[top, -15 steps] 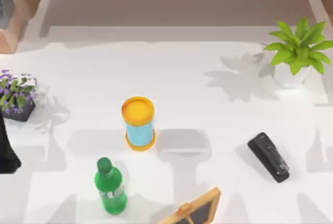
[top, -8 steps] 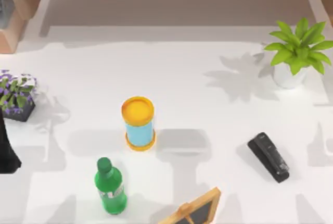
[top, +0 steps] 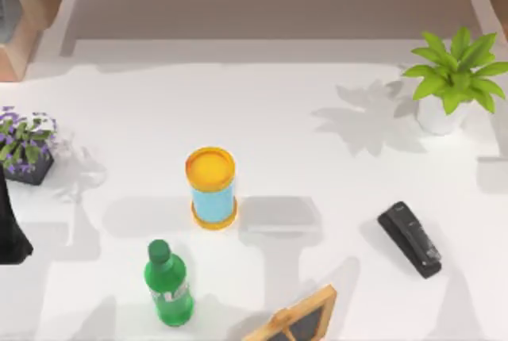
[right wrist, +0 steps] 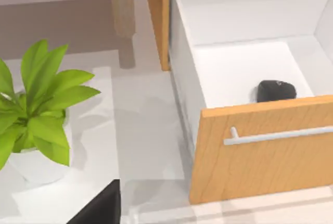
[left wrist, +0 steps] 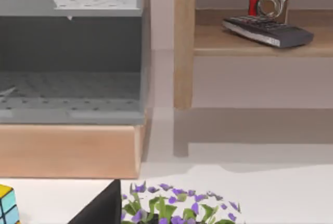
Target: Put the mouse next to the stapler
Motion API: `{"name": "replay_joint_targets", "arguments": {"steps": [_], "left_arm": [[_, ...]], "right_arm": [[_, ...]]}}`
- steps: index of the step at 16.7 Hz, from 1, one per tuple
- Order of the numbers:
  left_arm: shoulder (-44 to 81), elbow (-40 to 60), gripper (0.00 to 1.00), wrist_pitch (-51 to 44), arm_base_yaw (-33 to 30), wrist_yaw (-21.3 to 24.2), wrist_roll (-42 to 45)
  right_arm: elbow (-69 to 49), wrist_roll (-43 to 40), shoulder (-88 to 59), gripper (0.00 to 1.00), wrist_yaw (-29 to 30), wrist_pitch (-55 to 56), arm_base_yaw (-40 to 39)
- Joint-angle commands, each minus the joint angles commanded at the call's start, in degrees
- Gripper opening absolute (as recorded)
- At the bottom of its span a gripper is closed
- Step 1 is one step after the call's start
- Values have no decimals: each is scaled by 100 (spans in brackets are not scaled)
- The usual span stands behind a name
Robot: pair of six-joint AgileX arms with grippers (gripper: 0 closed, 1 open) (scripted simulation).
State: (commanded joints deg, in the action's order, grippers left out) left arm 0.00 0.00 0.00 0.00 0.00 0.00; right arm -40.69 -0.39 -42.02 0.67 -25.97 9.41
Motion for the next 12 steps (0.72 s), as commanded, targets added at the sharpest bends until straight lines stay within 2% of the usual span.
{"name": "replay_joint_targets", "arguments": {"steps": [12], "left_arm": [[0,0,100,0,0,0,0]], "right_arm": [[-6718,-280,-7150,100,89,-3606,1004]]}}
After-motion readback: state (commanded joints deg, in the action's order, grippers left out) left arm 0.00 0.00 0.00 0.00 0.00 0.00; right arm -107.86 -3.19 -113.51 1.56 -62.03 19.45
